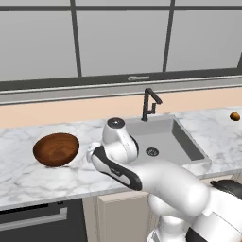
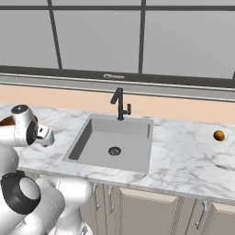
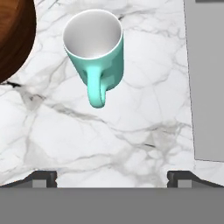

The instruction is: Pick the mug and place it in the sink. Pick the bowl and place it in the open cabinet and then close the cabinet.

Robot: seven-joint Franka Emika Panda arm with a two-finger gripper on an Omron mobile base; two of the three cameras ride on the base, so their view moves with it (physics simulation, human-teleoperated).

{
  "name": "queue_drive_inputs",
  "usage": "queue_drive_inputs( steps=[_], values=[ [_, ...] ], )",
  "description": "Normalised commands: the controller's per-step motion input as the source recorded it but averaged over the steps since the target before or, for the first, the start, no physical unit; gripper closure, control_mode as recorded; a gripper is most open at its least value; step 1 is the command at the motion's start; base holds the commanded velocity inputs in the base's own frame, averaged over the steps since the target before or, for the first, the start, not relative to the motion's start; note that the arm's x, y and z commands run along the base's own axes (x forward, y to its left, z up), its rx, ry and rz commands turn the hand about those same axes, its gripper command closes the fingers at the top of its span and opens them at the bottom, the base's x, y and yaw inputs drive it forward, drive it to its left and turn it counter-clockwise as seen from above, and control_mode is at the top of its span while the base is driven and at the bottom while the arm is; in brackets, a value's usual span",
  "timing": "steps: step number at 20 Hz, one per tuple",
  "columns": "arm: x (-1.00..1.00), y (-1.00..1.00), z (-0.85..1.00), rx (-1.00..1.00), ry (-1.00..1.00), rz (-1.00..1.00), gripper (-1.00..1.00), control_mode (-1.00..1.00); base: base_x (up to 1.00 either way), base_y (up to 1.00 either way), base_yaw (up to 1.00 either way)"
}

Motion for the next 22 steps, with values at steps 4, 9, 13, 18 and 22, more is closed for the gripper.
queue_drive_inputs(
  steps=[4,9,13,18,22],
  values=[
    [0.3,0.01,-0.05,0.0,0.0,0.0,-1.0,-1.0,0.0,0.0,0.0],
    [0.22,0.02,-0.09,0.0,0.0,0.0,-1.0,-1.0,0.0,0.0,0.0],
    [0.16,0.13,-0.15,0.0,0.0,0.0,-1.0,-1.0,0.0,0.0,0.0],
    [0.13,0.16,-0.17,0.0,0.0,0.0,-1.0,-1.0,0.0,0.0,0.0],
    [0.14,0.03,-0.14,0.0,0.0,0.0,-1.0,-1.0,0.0,0.0,0.0]
  ],
)
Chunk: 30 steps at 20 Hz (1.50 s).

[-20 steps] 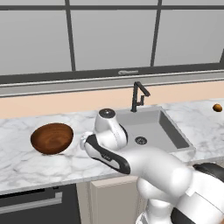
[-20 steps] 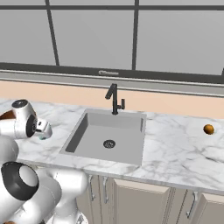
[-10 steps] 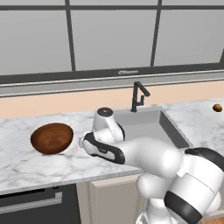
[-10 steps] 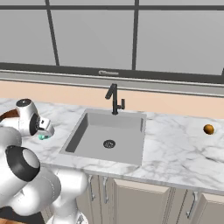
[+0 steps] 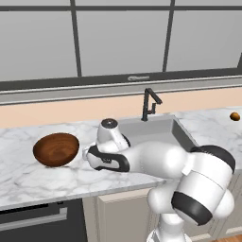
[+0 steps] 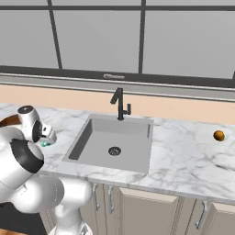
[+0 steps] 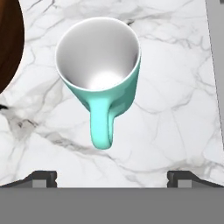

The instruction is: Pick the mug and place it in the sink. Pick the bowl and place it in the open cabinet and then close the cabinet.

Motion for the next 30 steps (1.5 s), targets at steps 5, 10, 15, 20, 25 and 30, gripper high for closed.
queue_drive_inputs(
  steps=[5,10,15,20,25,30],
  values=[
    [0.16,0.0,-0.11,0.0,0.0,0.0,-1.0,-1.0,0.0,0.0,0.0],
    [0.13,0.02,-0.12,0.0,0.0,0.0,-1.0,-1.0,0.0,0.0,0.0],
    [0.14,0.04,-0.06,0.0,0.0,0.0,-1.0,-1.0,0.0,0.0,0.0],
    [0.17,0.03,-0.02,0.0,0.0,0.0,-1.0,-1.0,0.0,0.0,0.0],
    [0.14,0.05,-0.11,0.0,0.0,0.0,-1.0,-1.0,0.0,0.0,0.0],
    [0.03,0.09,-0.18,0.0,0.0,0.0,-1.0,-1.0,0.0,0.0,0.0]
  ],
)
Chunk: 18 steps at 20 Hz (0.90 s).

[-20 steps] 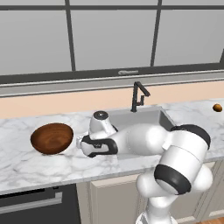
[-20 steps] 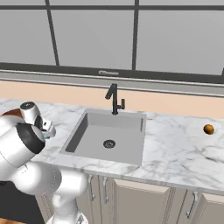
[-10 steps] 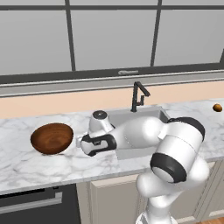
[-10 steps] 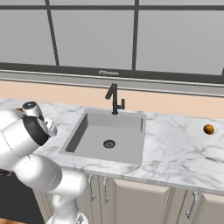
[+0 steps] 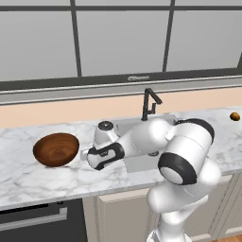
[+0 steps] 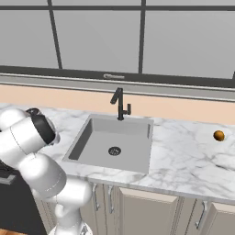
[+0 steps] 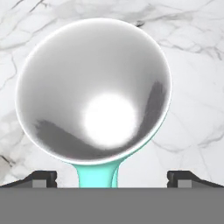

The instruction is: Pick the mug and place it in the sink. Pick the bowl and place it in the open cabinet and then close the cabinet.

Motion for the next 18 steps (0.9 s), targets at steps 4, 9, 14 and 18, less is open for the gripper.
queue_drive_inputs(
  steps=[4,9,14,18],
  values=[
    [0.0,0.05,-0.15,0.0,0.0,0.0,1.0,-1.0,0.0,0.0,0.0],
    [0.0,0.0,-0.01,0.0,0.0,0.0,1.0,-1.0,0.0,0.0,0.0],
    [0.0,0.0,0.0,0.0,0.0,0.0,1.0,-1.0,0.0,0.0,0.0],
    [-0.04,-0.01,0.0,0.0,0.0,0.0,1.0,-1.0,0.0,0.0,0.0]
  ],
)
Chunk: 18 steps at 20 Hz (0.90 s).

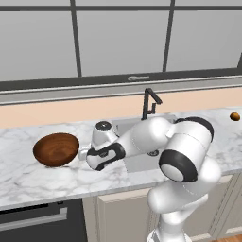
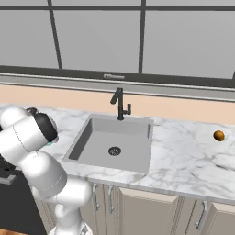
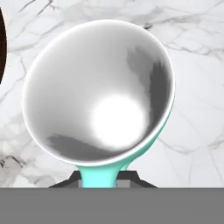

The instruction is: Pick the mug and place it in the sink. Pick the bowl and place it in the open cabinet and then close the cabinet.

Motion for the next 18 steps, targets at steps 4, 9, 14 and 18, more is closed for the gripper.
queue_drive_inputs(
  steps=[4,9,14,18],
  values=[
    [0.0,-0.21,0.15,0.0,-0.06,-0.02,1.0,-1.0,0.0,0.0,0.0],
    [0.0,-0.39,0.29,0.0,-0.05,-0.1,1.0,-1.0,0.0,0.0,0.0],
    [0.0,-0.41,0.27,0.0,-0.01,-0.18,1.0,-1.0,0.0,0.0,0.0],
    [0.0,-0.4,0.3,0.0,0.0,-0.22,1.0,-1.0,0.0,0.0,0.0]
  ],
)
